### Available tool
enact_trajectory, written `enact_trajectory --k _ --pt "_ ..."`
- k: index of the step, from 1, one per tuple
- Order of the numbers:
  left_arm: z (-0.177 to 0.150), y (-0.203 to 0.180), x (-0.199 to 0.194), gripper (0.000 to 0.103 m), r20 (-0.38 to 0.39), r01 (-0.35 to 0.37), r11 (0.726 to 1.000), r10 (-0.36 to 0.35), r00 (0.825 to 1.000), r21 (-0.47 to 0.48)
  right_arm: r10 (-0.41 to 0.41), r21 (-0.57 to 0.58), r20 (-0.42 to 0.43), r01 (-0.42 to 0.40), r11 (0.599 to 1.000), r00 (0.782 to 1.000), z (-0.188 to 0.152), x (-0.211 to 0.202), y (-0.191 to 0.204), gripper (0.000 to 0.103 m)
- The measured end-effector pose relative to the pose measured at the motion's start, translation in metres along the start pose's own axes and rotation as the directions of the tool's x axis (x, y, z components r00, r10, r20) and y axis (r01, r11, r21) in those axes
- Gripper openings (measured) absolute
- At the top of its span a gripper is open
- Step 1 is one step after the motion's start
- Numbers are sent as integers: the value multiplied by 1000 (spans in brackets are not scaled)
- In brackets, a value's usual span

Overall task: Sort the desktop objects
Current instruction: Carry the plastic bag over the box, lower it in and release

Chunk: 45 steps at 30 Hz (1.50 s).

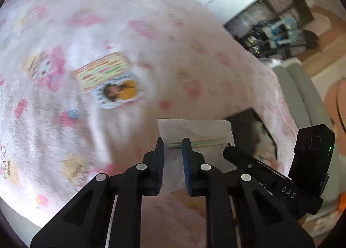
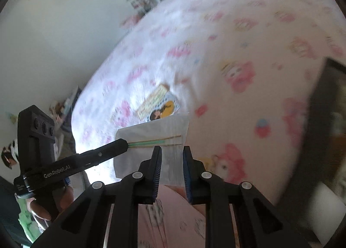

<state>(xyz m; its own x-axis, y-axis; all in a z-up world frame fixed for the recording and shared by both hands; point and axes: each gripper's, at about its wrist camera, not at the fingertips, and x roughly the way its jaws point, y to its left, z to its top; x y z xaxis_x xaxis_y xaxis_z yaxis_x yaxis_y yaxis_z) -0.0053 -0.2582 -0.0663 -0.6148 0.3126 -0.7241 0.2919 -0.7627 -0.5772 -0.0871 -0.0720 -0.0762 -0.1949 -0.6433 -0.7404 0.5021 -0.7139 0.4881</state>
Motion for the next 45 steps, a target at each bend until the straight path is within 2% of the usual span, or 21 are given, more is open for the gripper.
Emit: enact_trajectory --k 5,9,13,19,23,26,30,36,40,45 --pt "-15 -72 0 15 -21 58 992 -56 998 116 -53 50 121 47 998 991 -20 -77 -24 16" --pt "-37 -129 15 15 -79 122 976 -109 991 182 -121 120 179 101 988 976 -39 -134 -56 16" --pt "-62 -192 36 15 -154 192 950 -157 976 247 -197 194 226 154 969 954 -60 -191 -86 16" --pt "-83 -276 40 15 -195 210 902 -144 970 378 -309 255 289 238 937 906 -73 -256 -116 16" --pt "-82 -321 49 15 -229 209 881 -119 966 425 -343 291 291 258 921 893 -72 -282 -138 16" --pt "-74 -342 58 15 -243 198 875 -95 965 443 -339 302 298 249 920 893 -64 -290 -147 16" --pt "-59 -363 74 15 -234 183 859 -77 969 477 -363 302 305 272 914 881 -45 -299 -159 17" --pt "-50 -357 126 15 -263 168 853 -38 964 493 -381 326 245 294 898 892 -26 -262 -203 17" --pt "-44 -347 172 15 -317 201 876 -58 947 439 -389 349 223 300 888 894 -23 -238 -235 17" --pt "-45 -345 226 16 -367 203 887 -41 929 414 -381 426 236 257 868 894 -26 -227 -279 17"
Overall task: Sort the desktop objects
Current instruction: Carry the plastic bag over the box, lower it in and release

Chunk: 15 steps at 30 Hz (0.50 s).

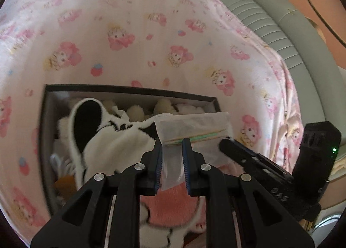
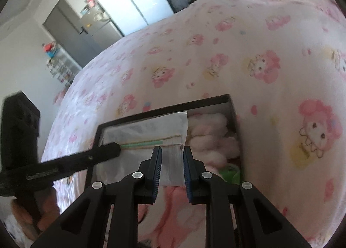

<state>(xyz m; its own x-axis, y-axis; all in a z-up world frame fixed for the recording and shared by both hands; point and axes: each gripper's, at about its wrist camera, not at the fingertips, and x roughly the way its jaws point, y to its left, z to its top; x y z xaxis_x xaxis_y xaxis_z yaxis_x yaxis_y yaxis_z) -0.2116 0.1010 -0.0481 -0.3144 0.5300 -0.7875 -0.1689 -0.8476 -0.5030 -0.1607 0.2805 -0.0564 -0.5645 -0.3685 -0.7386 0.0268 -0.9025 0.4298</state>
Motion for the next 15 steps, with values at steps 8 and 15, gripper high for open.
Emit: enact_trajectory --k 8,15 --pt "15 -2 15 32 -11 -68 998 68 998 9 -58 -35 15 59 998 998 0 -1 -16 17" --pt "5 -14 0 32 52 -93 995 91 994 33 54 -35 37 -53 998 998 -1 -10 -9 18"
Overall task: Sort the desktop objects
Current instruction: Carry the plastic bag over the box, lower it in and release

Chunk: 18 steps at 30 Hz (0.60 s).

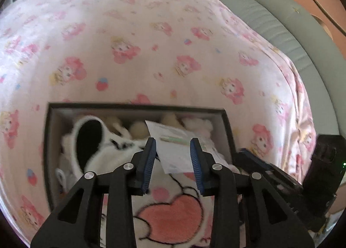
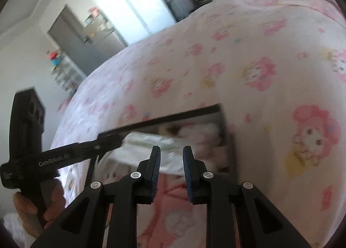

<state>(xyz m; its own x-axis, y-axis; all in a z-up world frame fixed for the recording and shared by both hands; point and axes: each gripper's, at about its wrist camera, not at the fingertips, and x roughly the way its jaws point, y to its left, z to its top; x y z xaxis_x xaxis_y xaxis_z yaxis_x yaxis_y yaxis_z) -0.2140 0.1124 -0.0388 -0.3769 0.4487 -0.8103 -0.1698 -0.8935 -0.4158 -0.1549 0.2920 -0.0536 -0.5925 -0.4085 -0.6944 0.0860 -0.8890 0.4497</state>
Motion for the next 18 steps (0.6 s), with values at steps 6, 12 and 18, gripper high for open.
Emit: enact_trajectory --k 6,12,18 --pt "-9 -8 26 28 -55 -22 1000 23 998 19 -75 -19 -128 73 997 989 -9 33 2 18" --pt "-3 -17 32 27 -53 -50 997 53 997 61 -94 -2 -112 94 996 989 -5 35 -2 18" --pt "-10 -22 6 29 19 -26 997 25 1000 68 -63 32 -18 63 997 998 1 9 -6 18"
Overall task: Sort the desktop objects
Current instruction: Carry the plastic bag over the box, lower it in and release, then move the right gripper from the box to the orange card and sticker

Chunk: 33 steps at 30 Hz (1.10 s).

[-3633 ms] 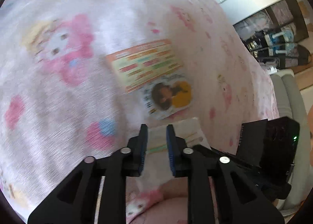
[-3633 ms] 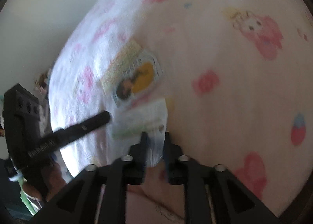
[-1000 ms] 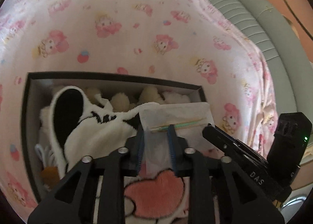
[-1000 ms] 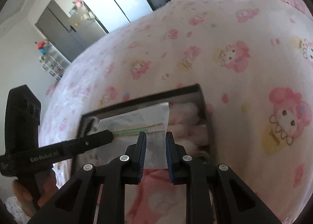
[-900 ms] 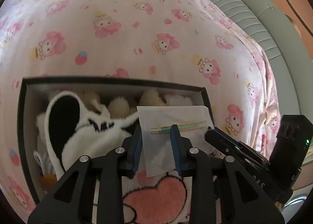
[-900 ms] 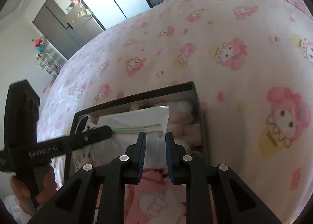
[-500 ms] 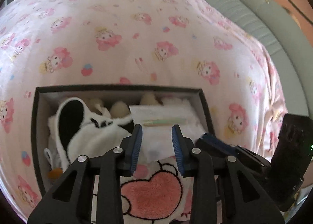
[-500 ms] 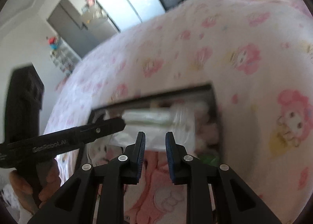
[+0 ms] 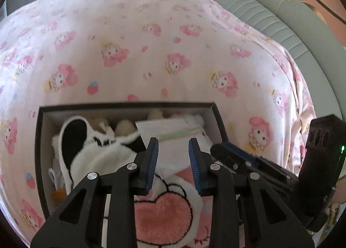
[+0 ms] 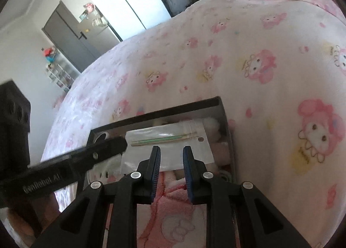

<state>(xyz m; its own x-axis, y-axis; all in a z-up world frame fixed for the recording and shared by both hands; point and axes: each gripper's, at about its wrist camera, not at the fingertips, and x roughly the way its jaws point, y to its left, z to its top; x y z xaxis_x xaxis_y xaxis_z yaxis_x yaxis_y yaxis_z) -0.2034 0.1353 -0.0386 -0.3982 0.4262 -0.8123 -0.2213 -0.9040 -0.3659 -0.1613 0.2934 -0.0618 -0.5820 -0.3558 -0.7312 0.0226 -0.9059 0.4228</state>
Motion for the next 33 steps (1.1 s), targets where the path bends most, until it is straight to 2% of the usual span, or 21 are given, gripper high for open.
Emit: enact_trajectory --k 4,10,12,13,14,15,17,21,28,33 --pt "-7 6 27 29 -70 -16 1000 15 997 -14 -63 13 -116 65 998 991 -3 26 -5 18" --pt "-4 10 25 29 -56 34 998 -37 998 -54 -64 12 -102 65 998 993 -4 25 -4 19" --pt "-6 4 9 29 -31 32 999 -33 999 -30 -91 -2 -86 91 996 992 -5 17 -1 22" --pt "-9 0 -2 32 -13 26 1000 -26 1000 -14 -98 -7 -76 98 995 992 -6 11 0 24" --pt "-13 -4 -14 38 5 21 1000 -21 1000 3 -96 -9 -68 96 995 993 -6 4 3 30" --pt "-15 -6 -22 40 18 18 1000 -18 1000 13 -84 -8 -61 84 996 995 -7 -3 7 42" --pt "-22 -9 -42 41 42 3 1000 -4 999 31 -67 -3 -44 67 998 997 -11 -16 12 49" --pt "-39 -14 -79 42 86 -10 999 5 996 52 -107 -22 27 108 994 994 -23 -52 40 49" --pt "-73 -4 -142 43 166 5 999 -13 986 53 -118 -90 106 127 988 987 -46 -97 97 51" --pt "-100 12 -182 46 221 -99 993 82 972 64 -119 -147 129 138 979 984 -69 -110 135 51"
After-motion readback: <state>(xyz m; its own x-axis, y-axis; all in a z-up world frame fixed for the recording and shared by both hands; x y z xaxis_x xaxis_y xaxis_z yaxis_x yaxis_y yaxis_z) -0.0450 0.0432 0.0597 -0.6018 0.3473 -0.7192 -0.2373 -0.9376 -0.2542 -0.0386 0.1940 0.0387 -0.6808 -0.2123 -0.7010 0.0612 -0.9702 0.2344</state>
